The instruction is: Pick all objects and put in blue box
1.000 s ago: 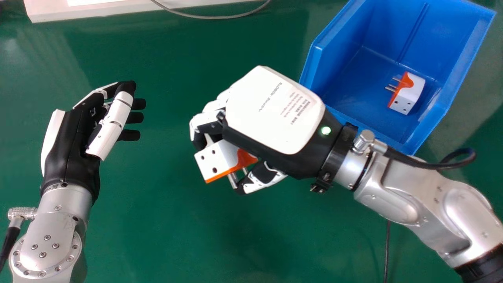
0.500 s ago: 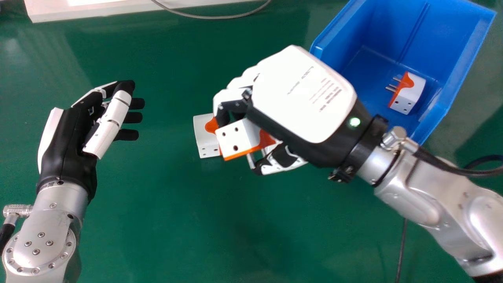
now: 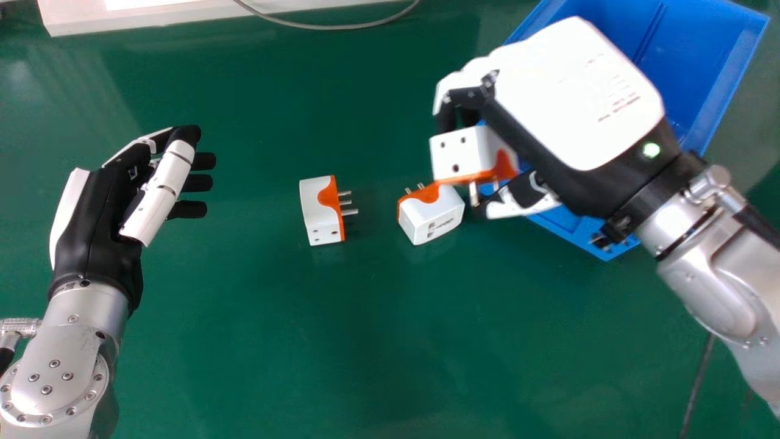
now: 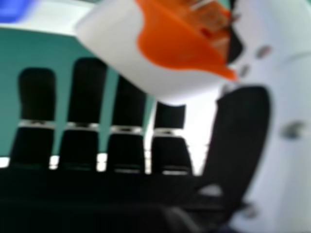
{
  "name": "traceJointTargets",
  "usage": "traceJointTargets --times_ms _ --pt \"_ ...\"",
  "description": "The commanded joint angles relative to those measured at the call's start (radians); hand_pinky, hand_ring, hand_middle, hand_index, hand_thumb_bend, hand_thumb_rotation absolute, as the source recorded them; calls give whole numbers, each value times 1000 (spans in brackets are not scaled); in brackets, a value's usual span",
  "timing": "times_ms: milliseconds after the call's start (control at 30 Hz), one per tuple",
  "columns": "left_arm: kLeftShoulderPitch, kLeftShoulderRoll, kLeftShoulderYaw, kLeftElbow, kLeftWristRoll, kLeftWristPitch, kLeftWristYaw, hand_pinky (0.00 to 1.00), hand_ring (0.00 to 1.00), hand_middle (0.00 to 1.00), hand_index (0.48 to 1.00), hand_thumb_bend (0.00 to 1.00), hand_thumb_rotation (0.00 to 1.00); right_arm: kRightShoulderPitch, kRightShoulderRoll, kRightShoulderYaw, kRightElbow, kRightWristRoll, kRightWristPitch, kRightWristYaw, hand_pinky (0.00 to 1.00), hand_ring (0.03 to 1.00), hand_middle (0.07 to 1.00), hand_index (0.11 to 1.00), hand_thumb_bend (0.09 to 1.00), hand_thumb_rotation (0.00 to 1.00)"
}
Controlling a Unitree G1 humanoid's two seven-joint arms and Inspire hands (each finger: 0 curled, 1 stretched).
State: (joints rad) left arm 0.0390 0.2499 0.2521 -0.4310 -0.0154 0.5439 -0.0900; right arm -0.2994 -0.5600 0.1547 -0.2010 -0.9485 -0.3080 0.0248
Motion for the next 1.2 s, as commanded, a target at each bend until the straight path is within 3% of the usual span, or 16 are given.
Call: traceJointTargets --times_ms 0,433,667,933,1167 --pt "-7 12 10 -18 -8 -8 -4 645 716 722 768 379 693 -4 -14 -29 -17 -5 18 -23 341 442 504 462 499 0" --pt "-2 17 18 -36 -25 14 -7 651 717 723 769 380 690 -120 -77 -46 229 -61 112 -106 336 443 510 473 498 0" --pt "5 20 19 -43 -27 15 -6 654 718 724 770 376 688 -234 -88 11 428 -95 144 -157 336 442 508 478 497 0" --pt "6 20 29 -39 -50 16 -26 656 719 726 773 364 675 -391 -81 92 671 -115 192 -195 338 443 499 482 497 0" --pt "8 21 25 -44 -55 17 -25 654 725 735 782 341 651 -500 -40 179 836 -128 248 -261 345 449 482 460 499 0"
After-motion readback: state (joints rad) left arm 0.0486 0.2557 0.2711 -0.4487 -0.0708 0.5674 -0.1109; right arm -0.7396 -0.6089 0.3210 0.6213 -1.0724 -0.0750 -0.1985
